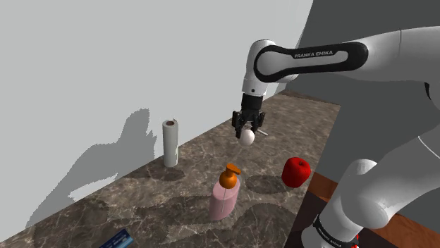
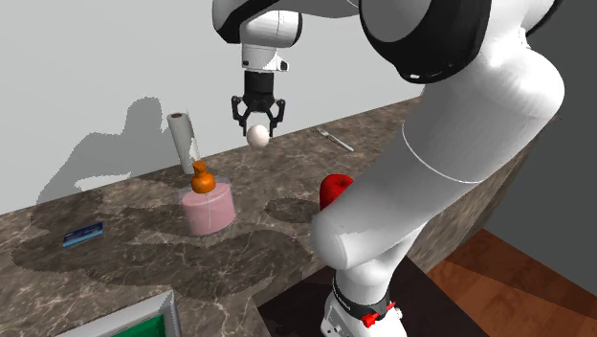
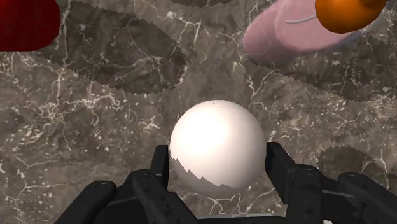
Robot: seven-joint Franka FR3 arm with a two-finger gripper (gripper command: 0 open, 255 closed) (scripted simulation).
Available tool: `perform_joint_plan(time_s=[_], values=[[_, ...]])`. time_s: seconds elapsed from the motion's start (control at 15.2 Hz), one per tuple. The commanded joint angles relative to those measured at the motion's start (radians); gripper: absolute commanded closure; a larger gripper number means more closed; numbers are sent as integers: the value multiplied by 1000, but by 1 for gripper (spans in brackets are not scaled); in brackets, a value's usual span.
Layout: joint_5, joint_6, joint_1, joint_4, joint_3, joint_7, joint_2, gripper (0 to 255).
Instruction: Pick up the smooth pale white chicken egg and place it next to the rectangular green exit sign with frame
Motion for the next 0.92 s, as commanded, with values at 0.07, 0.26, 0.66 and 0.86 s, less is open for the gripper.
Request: perform_joint_plan(time_s=[0.07,0.26,0.66,0.86], values=[[29,7,31,-10,49,69,-17,255],[60,21,64,-23,101,139,-30,255],[117,55,128,-18,207,280,-25,255],[141,74,158,0,261,351,-6,255]])
